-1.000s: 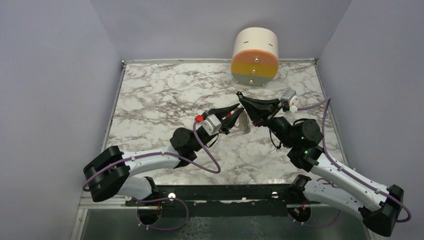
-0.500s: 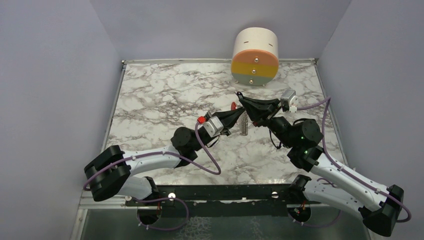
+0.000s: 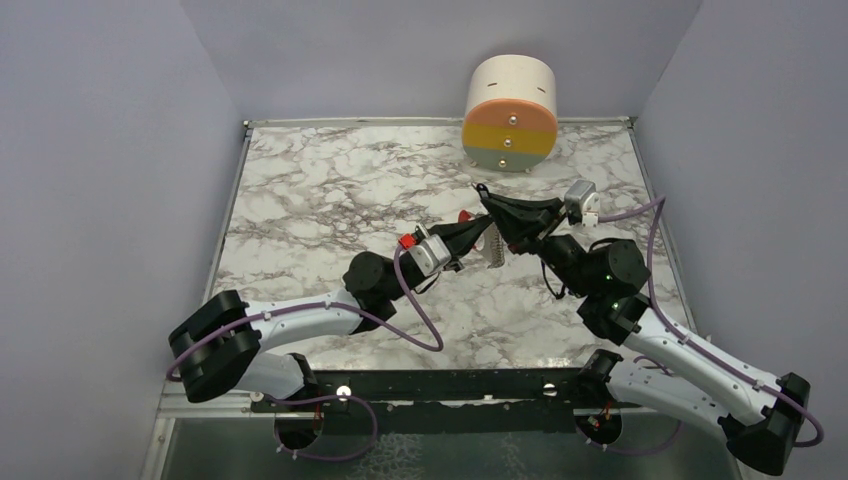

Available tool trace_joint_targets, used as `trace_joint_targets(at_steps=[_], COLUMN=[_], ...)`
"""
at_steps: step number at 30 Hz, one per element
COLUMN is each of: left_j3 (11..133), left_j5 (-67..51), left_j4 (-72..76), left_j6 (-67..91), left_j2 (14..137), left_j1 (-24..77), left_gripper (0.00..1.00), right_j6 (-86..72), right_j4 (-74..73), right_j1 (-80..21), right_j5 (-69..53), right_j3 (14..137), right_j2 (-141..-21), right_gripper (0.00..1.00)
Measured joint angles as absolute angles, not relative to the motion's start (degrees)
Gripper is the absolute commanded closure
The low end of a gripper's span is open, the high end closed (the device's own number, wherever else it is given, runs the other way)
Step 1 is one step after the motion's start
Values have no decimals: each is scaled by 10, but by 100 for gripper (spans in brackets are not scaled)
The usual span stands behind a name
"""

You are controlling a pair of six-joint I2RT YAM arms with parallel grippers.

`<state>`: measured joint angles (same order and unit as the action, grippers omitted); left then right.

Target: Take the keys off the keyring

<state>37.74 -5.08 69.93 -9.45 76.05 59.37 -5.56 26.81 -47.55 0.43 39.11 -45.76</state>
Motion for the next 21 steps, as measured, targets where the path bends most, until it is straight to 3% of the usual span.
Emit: trace_joint_targets(at_steps=[21], left_j3=[350], left_j5=[-8], left_j4=[675], left_j6=[-147], left_j2=[694], left_j1=[598], left_gripper=[100], right_j6=[-26], right_j4=[238], right_j1=[-478], right_j5=[18], right_j3=[391], right_j2=[-427], right_gripper=[99])
